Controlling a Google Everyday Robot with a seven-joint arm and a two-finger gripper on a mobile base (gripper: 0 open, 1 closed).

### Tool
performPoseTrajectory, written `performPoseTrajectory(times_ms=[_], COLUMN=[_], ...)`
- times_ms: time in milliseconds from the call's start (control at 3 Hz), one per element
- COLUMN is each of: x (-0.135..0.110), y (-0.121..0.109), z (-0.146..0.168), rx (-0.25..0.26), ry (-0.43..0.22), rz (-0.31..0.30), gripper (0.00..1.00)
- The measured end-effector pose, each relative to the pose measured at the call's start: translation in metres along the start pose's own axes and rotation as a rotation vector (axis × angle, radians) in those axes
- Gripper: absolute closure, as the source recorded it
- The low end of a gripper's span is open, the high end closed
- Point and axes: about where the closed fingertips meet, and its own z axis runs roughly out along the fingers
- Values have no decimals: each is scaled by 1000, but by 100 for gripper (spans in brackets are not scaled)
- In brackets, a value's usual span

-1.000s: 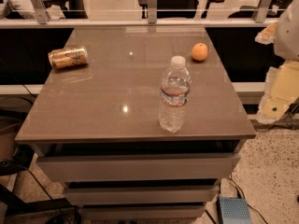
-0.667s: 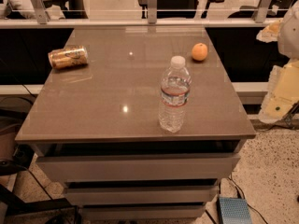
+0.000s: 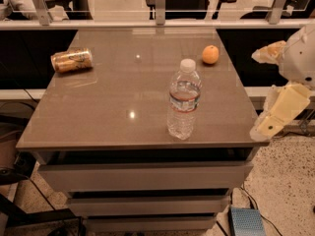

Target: Knock water bottle over

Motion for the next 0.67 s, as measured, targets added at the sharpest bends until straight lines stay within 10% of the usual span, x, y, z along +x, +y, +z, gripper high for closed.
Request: performPoseTrajectory(times_ms=[667], x=[-24], y=[13], z=[54], rx=[-95], ry=[-362], rz=[23], gripper=[0])
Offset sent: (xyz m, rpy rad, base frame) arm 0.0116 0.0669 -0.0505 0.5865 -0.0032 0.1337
